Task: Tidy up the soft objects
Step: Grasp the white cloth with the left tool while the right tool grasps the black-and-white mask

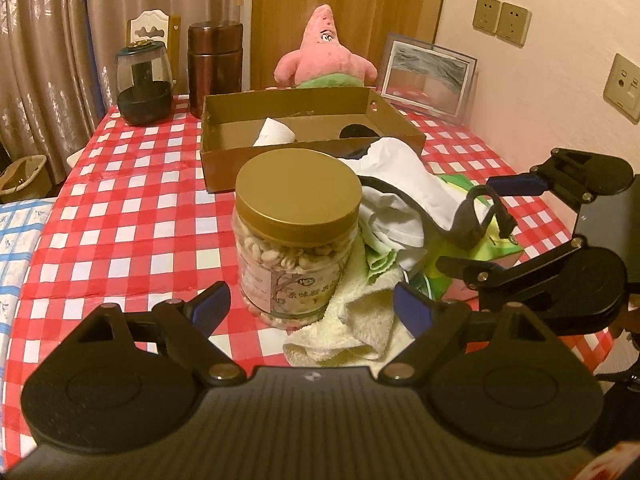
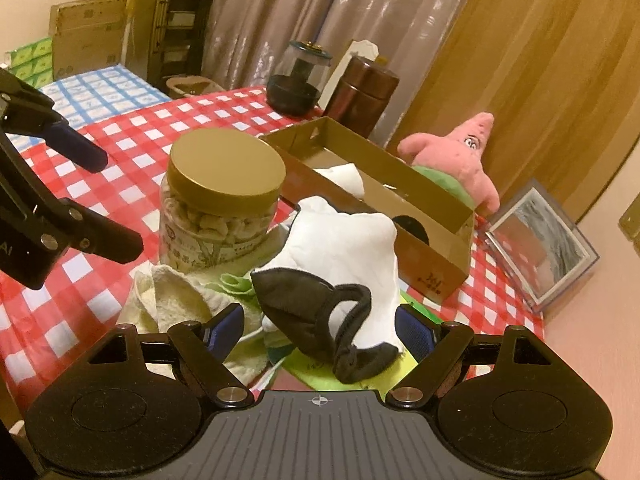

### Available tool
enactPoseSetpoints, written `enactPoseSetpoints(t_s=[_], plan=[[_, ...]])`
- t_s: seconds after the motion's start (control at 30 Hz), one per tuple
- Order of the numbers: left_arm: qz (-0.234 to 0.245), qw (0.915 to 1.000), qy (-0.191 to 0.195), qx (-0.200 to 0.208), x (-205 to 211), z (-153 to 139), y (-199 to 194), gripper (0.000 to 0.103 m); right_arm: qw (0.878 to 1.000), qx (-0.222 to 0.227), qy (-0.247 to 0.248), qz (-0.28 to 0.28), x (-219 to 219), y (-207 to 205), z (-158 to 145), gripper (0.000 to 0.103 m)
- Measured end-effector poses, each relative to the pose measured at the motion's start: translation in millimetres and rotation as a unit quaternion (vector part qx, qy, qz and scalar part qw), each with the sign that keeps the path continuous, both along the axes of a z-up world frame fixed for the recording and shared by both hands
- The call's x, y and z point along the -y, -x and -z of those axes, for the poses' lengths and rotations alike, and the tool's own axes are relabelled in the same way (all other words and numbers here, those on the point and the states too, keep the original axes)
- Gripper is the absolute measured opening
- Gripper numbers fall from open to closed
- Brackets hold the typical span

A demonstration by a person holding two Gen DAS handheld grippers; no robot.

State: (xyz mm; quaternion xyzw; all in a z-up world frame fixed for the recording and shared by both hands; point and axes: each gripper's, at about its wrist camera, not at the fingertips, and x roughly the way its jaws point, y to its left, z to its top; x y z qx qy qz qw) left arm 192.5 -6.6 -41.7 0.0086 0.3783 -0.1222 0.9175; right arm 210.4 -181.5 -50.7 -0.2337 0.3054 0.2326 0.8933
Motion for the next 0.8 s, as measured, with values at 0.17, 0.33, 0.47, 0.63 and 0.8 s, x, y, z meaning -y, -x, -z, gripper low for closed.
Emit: enactPoseSetpoints(t_s=[0.17, 0.33, 0.47, 0.63, 0.8], plan=[[0.0, 1.0, 0.001, -0.001, -0.1, 3.4, -4.3, 0.087, 1.0, 0.001, -0.006, 0.0, -1.7, -6.4, 3.9, 0.068], [0.001, 1.0, 0.0, -0.001, 1.7, 4.5, -4.4, 0.087, 1.0, 0.007, -0.007, -0.002, 0.4, -4.7, 1.4, 0.044], [0.006, 1.0, 0.0, 0.0, 5.0, 3.0, -2.7, 0.087, 1.0, 0.008, -0.029, 0.008, 9.7, -0.8, -6.4, 0.032], [0.014, 0.9998, 0.012, 0.0, 11.9, -2.2, -1.2, 0.087, 0.998, 0.02, -0.051, 0.024, 23.2, 4.6, -20.8, 0.015], [0.026, 0.9995, 0.019, -0.001, 21.9, -5.1, -2.6, 0.087, 0.996, 0.033, -0.069, 0.046, 39.0, 7.1, -34.1, 0.012]])
